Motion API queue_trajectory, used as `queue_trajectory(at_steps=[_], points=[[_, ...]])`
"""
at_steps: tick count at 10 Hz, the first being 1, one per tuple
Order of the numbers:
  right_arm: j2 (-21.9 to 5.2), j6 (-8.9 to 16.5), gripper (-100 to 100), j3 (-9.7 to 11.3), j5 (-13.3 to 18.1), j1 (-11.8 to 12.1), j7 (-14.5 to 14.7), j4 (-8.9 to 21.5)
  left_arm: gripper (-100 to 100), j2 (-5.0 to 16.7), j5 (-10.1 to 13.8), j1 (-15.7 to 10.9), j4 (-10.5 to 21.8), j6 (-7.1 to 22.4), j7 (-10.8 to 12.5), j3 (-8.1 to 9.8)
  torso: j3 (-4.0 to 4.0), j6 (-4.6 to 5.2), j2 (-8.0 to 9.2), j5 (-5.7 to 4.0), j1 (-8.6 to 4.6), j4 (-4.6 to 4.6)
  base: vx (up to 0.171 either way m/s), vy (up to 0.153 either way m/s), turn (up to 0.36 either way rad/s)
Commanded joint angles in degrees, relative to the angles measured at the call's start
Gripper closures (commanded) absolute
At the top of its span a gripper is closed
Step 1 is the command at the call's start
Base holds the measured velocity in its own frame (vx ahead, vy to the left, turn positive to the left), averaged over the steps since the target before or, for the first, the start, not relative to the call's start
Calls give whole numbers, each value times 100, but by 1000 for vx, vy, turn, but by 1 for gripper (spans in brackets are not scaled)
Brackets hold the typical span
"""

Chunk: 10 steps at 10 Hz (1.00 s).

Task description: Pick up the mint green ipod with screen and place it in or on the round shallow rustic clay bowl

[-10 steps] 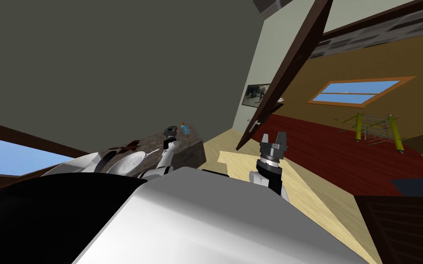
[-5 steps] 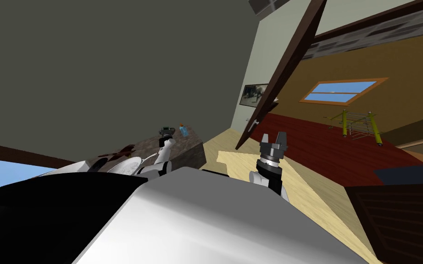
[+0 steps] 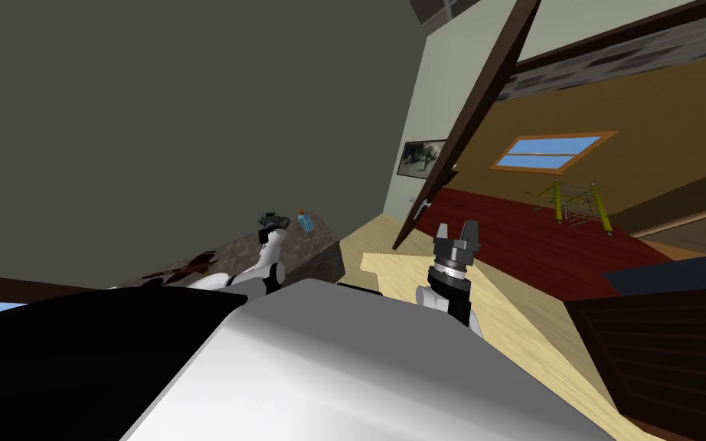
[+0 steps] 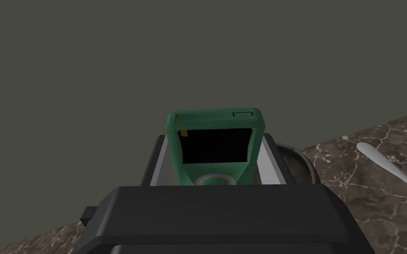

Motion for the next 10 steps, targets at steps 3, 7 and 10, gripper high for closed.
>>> queue_trajectory(at_steps=[3,7,10], points=[[0,0,0,0,0,0,0,0,100,159,141,-263,357,243,118,446,1,4,-1,1,-4,3,47,66,-97],[1,0,0,0,0,0,0,0,-100,212,172,-315,457,269,187,491,14,-2,17,4,-20,11,21,29,-33],[1,0,0,1,0,0,0,0,-100,212,172,-315,456,268,187,490,20,-2,27,0,-31,14,0,0,0]])
